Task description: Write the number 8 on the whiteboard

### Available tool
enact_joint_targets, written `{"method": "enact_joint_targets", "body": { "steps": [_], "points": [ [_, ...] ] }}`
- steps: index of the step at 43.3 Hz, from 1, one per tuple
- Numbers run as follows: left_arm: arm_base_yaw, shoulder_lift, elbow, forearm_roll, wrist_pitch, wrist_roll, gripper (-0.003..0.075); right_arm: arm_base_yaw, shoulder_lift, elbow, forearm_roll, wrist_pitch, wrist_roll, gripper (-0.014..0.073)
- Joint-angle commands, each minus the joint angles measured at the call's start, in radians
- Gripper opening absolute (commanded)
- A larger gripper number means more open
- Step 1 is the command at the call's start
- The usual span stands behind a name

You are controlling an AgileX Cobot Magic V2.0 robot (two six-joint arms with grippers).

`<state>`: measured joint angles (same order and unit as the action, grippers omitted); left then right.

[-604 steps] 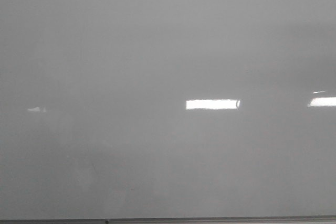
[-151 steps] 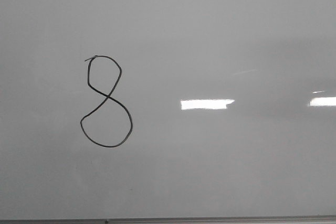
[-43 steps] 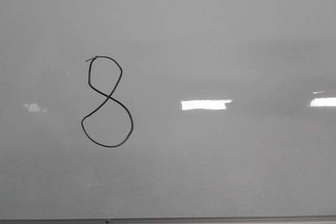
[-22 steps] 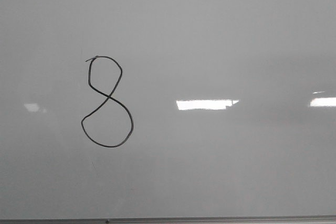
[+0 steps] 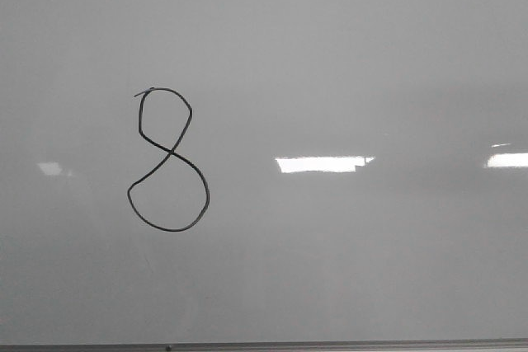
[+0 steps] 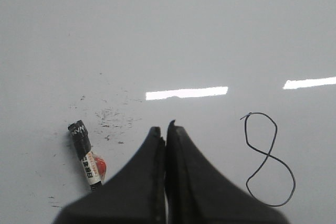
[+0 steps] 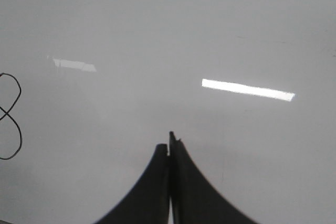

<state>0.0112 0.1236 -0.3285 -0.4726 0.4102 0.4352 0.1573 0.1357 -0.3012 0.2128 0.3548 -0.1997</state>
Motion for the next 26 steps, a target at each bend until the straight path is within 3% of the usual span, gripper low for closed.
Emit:
{"method": "enact_joint_targets", "body": {
  "steps": [1,10,15,22,26],
  "points": [
    [0.002,0.011,-0.025,-0.011,-0.066,-0.001,-0.0021,-0.008,0.009,-0.025,-0.003,-0.087,-0.002,-0.0069],
    [0.002,-0.001,-0.013,0.038,-0.075,-0.009,-0.0021,-0.008,0.009,-0.025,-0.003,-0.087,-0.002,-0.0069],
    [0.002,-0.062,0.019,0.19,-0.073,-0.124,-0.0021,-0.008,0.009,-0.025,-0.003,-0.087,-0.002,-0.0069],
    [0.002,-0.142,0.112,0.426,-0.134,-0.398,-0.0021,-0.008,0.01,-0.025,-0.003,-0.087,-0.002,-0.0069],
    [0.006,-0.146,0.177,0.459,-0.19,-0.451,-0.0021,-0.008,0.01,-0.025,-0.003,-0.083,-0.002,-0.0069]
  ]
}}
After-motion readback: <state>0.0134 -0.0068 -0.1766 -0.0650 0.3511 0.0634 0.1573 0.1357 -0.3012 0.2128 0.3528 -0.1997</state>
